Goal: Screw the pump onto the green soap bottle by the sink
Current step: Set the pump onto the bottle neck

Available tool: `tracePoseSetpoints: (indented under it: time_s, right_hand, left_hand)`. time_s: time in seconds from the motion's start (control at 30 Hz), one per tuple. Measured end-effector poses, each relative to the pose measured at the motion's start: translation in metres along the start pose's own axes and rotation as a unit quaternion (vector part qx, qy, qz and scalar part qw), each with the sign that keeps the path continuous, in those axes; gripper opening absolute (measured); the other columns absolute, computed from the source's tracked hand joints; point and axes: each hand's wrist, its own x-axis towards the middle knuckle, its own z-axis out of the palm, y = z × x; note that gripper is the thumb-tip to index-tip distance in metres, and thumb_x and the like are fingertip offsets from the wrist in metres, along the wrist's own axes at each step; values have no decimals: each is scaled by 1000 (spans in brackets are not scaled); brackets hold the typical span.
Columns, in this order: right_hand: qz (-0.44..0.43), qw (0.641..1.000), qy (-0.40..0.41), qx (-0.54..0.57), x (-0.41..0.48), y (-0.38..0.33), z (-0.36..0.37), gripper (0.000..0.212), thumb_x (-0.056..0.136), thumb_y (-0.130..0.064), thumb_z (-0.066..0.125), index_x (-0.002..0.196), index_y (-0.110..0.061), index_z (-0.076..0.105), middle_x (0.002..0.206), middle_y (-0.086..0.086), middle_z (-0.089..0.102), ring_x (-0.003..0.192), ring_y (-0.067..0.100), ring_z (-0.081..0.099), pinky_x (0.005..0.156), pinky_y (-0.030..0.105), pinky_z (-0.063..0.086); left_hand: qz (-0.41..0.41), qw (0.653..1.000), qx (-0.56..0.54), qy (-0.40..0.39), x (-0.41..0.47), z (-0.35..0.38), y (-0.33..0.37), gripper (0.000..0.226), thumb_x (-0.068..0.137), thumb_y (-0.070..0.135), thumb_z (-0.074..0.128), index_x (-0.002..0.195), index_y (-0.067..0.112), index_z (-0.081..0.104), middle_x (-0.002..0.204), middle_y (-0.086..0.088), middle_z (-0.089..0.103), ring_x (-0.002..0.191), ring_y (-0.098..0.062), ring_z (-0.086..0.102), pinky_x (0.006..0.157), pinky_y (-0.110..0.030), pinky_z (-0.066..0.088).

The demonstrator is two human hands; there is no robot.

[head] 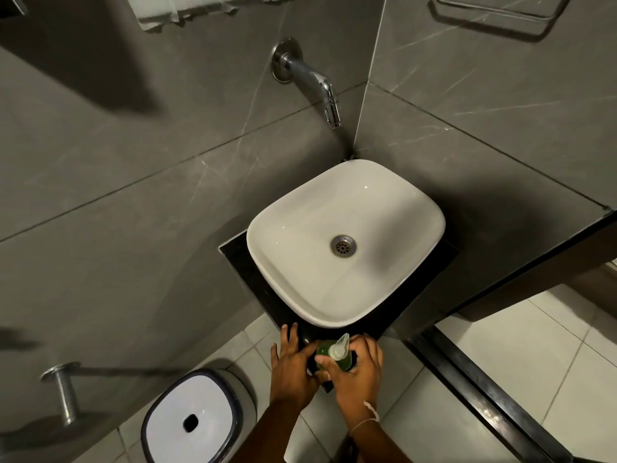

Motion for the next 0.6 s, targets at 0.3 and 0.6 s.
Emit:
tracePoseSetpoints:
  time_s: [0.3,0.6]
  right_hand:
    - [-45,998,-23,-39,3,11,-5,41,57,-45,81,97,-37,72,118,-13,59,129,18,38,108,56,32]
    - [-35,997,-31,-66,0,6,-1,54,54,-58,76,102,-38,64,119,-17,54,131,13,34,115,53,19]
  left_hand:
    - [15,1000,6,-5,1,-1,-2,66,73,54,69,133,43,44,162,-2,3,147,-23,-16,119,-51,-2]
    - [17,1000,6,0,1,-3,-1,54,77,44,67,129,40,50,162,-4,5,147,-23,-15,120,-52,0]
